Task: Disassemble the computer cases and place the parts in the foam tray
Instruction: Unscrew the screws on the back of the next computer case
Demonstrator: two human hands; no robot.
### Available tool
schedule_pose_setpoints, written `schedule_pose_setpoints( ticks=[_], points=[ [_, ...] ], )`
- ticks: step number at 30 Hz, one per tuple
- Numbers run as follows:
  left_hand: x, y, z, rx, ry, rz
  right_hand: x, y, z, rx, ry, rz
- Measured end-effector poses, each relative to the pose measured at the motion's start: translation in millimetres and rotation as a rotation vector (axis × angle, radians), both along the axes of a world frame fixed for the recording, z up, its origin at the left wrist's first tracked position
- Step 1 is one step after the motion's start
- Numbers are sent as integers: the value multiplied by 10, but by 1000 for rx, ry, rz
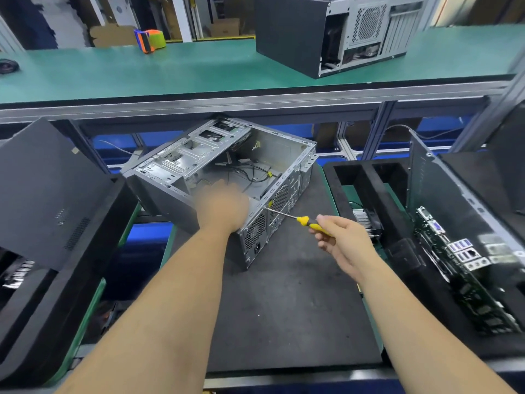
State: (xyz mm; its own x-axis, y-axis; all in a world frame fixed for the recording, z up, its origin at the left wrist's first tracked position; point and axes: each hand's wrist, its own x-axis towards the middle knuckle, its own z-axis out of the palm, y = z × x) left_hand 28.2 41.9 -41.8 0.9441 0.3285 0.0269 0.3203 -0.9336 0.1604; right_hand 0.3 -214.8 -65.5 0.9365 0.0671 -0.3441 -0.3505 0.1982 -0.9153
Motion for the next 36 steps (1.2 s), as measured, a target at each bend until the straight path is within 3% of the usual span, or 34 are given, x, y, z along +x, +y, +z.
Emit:
schedule_pose_setpoints(
  ticks=[5, 7, 12, 16, 18, 20, 22, 24, 31, 36],
  points=[
    [49, -72, 35, -11, 41, 45, 2, 103, 65, -69, 348, -57],
    [51, -104, 20, 1, 38, 61, -5, 137, 70, -85, 341, -102],
    [48, -107, -2, 39, 44, 64, -81, 310, 8, -359, 135, -262],
    [75, -127, 14, 64, 114, 62, -130, 289, 37, -3, 319, -224],
    [84, -129, 28, 93, 108, 52, -128, 266, 58, -28, 345, -168],
    [91, -129, 41, 97, 106, 49, -140, 265, 51, -274, 177, -173],
    [88, -133, 39, 93, 109, 47, -164, 275, 45, -549, -136, -203],
    [80, -133, 34, 92, 104, 48, -177, 278, 38, -664, -336, -211],
    [89, -129, 14, 90, 88, 51, -223, 225, -37, -699, -540, -193],
    [76, -112, 10, 74, 64, 48, -195, 222, -87, -457, -327, -208]
  ],
)
